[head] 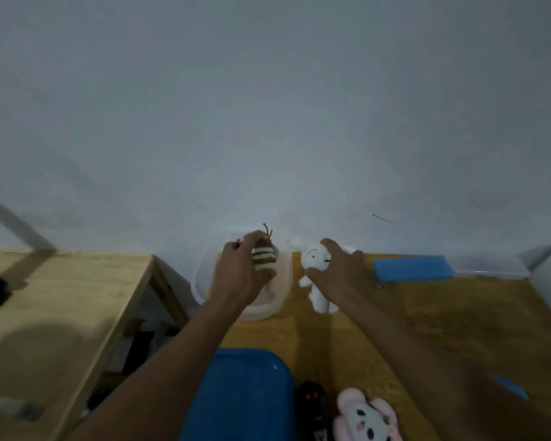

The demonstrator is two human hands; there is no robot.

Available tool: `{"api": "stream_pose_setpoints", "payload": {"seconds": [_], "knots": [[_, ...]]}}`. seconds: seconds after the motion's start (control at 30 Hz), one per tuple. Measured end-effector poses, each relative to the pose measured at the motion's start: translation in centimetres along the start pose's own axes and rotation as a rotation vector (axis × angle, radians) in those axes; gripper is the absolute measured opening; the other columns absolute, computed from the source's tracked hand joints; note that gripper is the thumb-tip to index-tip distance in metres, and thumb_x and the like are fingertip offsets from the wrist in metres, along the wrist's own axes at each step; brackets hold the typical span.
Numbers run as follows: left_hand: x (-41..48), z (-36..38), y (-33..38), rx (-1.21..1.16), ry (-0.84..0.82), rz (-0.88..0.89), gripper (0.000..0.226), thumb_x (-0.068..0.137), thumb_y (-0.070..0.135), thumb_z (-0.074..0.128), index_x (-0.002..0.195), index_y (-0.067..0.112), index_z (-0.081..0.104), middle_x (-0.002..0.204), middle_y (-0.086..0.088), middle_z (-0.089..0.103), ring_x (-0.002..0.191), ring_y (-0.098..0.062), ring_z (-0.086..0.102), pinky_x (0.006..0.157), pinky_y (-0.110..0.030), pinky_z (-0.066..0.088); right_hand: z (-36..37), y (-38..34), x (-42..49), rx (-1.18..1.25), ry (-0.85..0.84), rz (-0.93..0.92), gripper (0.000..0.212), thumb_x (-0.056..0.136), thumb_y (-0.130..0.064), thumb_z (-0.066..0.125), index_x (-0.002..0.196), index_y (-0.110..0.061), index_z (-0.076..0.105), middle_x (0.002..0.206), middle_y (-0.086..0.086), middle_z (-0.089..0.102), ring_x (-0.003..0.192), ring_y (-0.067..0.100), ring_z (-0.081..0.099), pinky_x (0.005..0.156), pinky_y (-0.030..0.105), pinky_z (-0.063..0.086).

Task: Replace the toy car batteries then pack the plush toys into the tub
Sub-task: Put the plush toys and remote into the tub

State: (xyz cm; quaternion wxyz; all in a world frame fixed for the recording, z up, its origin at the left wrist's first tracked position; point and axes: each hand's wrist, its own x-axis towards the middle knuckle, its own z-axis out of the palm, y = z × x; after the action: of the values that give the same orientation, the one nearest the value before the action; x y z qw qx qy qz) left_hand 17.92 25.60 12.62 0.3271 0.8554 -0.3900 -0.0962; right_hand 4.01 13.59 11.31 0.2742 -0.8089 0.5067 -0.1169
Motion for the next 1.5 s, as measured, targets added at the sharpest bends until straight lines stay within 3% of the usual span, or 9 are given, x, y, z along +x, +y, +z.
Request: {"api": "stream_pose_setpoints", "payload": {"seconds": [0.17, 0.43, 0.6, 0.9, 1.1, 1.33, 1.5], "knots": [[2.2, -4.0, -4.7, 0.003, -0.005, -0.032, 0.061, 0.071, 0.023, 0.079, 0.124, 0.035, 0.051, 0.12, -0.007, 0.055, 0.091, -0.014, 0.043, 0.07, -0.022, 0.035, 2.8, -7.0, -0.6, 0.063, -0.012, -0.056, 0.061, 0.081, -0.044, 0.066, 0.136, -0.037, 0.039, 0.125, 0.014, 0.039, 0.099, 0.034, 0.059, 0.084, 0.034, 0.05], [4.4, -4.4, -10.1, -0.006, -0.121, -0.058, 0.073, 0.071, 0.021, 0.076, 0.134, 0.032, 0.043, 0.127, -0.009, 0.052, 0.11, -0.026, 0.05, 0.074, -0.027, 0.042, 6.9, -11.8, 0.5, 0.042, -0.012, -0.007, 0.055, 0.082, -0.042, 0.067, 0.13, -0.035, 0.042, 0.123, 0.013, 0.04, 0.084, 0.028, 0.055, 0.069, 0.026, 0.043], [6.1, -2.3, -11.3, 0.06, -0.159, -0.068, 0.069, 0.075, 0.026, 0.075, 0.135, 0.034, 0.042, 0.128, -0.008, 0.053, 0.113, -0.026, 0.051, 0.084, -0.031, 0.046, 8.8, -11.9, 2.9, 0.013, -0.041, 0.047, 0.059, 0.08, -0.04, 0.07, 0.132, -0.034, 0.042, 0.124, 0.014, 0.042, 0.097, 0.033, 0.058, 0.079, 0.03, 0.048], [9.4, 2.1, -12.7, 0.052, -0.278, -0.132, 0.057, 0.084, 0.029, 0.069, 0.134, 0.037, 0.041, 0.132, -0.008, 0.047, 0.112, -0.027, 0.053, 0.095, -0.035, 0.047, 13.1, -8.9, 7.2, -0.025, -0.113, 0.084, 0.059, 0.086, -0.04, 0.064, 0.138, -0.033, 0.038, 0.136, 0.012, 0.047, 0.111, 0.027, 0.054, 0.082, 0.028, 0.042], [11.0, 4.2, -14.0, 0.089, -0.32, -0.169, 0.059, 0.089, 0.026, 0.062, 0.142, 0.033, 0.036, 0.14, -0.011, 0.037, 0.121, -0.03, 0.049, 0.101, -0.034, 0.042, 15.4, -7.6, 9.2, -0.102, -0.147, 0.073, 0.055, 0.092, -0.033, 0.06, 0.141, -0.025, 0.036, 0.142, 0.013, 0.042, 0.128, 0.027, 0.042, 0.1, 0.034, 0.041], [12.4, 5.5, -14.2, 0.066, -0.311, -0.156, 0.062, 0.087, 0.026, 0.067, 0.141, 0.03, 0.039, 0.138, -0.012, 0.04, 0.119, -0.028, 0.052, 0.102, -0.03, 0.042, 17.0, -7.3, 10.6, -0.16, -0.164, 0.078, 0.055, 0.093, -0.03, 0.058, 0.142, -0.02, 0.036, 0.135, 0.02, 0.045, 0.122, 0.029, 0.047, 0.096, 0.035, 0.046], [12.3, 5.8, -13.9, 0.063, -0.303, -0.187, 0.063, 0.087, 0.019, 0.066, 0.143, 0.03, 0.038, 0.141, -0.013, 0.037, 0.121, -0.031, 0.051, 0.104, -0.034, 0.043, 17.2, -7.2, 10.6, -0.15, -0.21, 0.084, 0.065, 0.095, -0.025, 0.054, 0.151, -0.019, 0.02, 0.146, 0.024, 0.031, 0.136, 0.031, 0.033, 0.105, 0.035, 0.039]]}}
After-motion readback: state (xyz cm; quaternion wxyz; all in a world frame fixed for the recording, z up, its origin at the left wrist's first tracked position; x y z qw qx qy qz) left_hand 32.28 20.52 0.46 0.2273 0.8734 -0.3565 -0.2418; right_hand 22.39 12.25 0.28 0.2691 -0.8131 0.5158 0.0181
